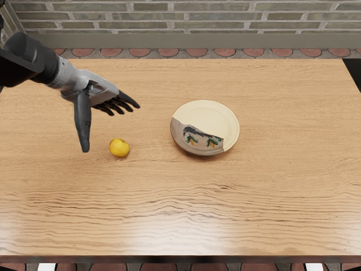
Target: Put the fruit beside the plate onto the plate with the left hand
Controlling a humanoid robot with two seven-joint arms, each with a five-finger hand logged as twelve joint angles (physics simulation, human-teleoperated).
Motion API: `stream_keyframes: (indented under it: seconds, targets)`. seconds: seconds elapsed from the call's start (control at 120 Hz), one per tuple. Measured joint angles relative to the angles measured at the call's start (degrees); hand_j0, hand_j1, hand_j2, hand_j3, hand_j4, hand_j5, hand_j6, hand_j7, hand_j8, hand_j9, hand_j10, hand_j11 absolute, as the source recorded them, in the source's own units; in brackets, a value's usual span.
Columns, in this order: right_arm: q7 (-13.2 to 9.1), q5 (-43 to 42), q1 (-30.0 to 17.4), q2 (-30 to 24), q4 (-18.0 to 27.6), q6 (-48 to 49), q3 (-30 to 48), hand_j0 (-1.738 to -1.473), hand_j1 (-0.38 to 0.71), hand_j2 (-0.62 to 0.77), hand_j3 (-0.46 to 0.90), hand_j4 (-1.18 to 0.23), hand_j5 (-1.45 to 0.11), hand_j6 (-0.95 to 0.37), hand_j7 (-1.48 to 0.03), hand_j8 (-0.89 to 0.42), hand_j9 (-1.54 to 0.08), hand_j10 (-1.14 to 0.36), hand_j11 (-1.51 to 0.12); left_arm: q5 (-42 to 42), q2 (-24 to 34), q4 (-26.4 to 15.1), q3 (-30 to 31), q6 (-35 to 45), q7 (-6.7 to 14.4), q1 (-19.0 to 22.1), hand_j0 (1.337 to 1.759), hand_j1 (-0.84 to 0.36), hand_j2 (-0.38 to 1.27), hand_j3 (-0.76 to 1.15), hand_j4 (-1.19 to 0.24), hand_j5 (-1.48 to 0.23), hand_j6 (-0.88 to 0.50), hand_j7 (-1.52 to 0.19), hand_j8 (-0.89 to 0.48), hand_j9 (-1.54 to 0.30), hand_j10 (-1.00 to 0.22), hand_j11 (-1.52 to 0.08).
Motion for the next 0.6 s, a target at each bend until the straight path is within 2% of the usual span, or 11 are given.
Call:
stream_keyframes:
  seconds: [0.067,0.217,0.3,0.367,0.475,0.6]
  targets:
    - [0.0,0.0,0.0,0.0,0.0,0.0,0.0,-1.658,-0.33,0.00,0.00,-0.01,-0.02,-0.01,-0.02,-0.01,-0.02,-0.01,-0.02,-1.0,-2.8,-0.1,2.5,5.4,0.0,-0.5,1.658,0.34,0.00,0.00,-0.01,-0.01,-0.01,-0.01,-0.01,-0.01,-0.01,-0.01]
    - [0.0,0.0,0.0,0.0,0.0,0.0,0.0,-1.658,-0.33,0.00,0.00,-0.01,-0.02,-0.01,-0.02,-0.01,-0.02,-0.01,-0.02,-4.6,-11.5,-3.8,4.8,29.6,0.0,2.0,1.658,0.34,0.00,0.00,-0.01,-0.01,-0.01,-0.01,-0.01,-0.01,-0.01,-0.01]
    - [0.0,0.0,0.0,0.0,0.0,0.0,0.0,-1.658,-0.33,0.00,0.00,-0.01,-0.02,-0.01,-0.02,-0.01,-0.02,-0.01,-0.02,-6.5,-11.9,-8.1,5.2,44.6,0.0,4.5,1.658,0.34,0.00,0.00,-0.01,-0.01,-0.01,-0.01,-0.01,-0.01,-0.01,-0.01]
    - [0.0,0.0,0.0,0.0,0.0,0.0,0.0,-1.658,-0.33,0.00,0.00,-0.01,-0.02,-0.01,-0.02,-0.01,-0.02,-0.01,-0.02,-7.3,-11.0,-12.2,5.3,54.2,0.0,4.7,1.658,0.34,0.00,0.00,-0.01,-0.01,-0.01,-0.01,-0.01,-0.01,-0.01,-0.01]
    - [0.0,0.0,0.0,0.0,0.0,0.0,0.0,-1.658,-0.33,0.00,0.00,-0.01,-0.02,-0.01,-0.02,-0.01,-0.02,-0.01,-0.02,-7.9,-10.4,-18.1,5.4,61.6,0.0,4.3,1.658,0.34,0.00,0.00,-0.01,-0.01,-0.01,-0.01,-0.01,-0.01,-0.01,-0.01]
    - [0.0,0.0,0.0,0.0,0.0,0.0,0.0,-1.658,-0.33,0.00,0.00,-0.01,-0.02,-0.01,-0.02,-0.01,-0.02,-0.01,-0.02,-8.1,-12.5,-20.7,5.3,64.1,0.0,5.5,1.658,0.34,0.00,0.00,-0.01,-0.01,-0.01,-0.01,-0.01,-0.01,-0.01,-0.01]
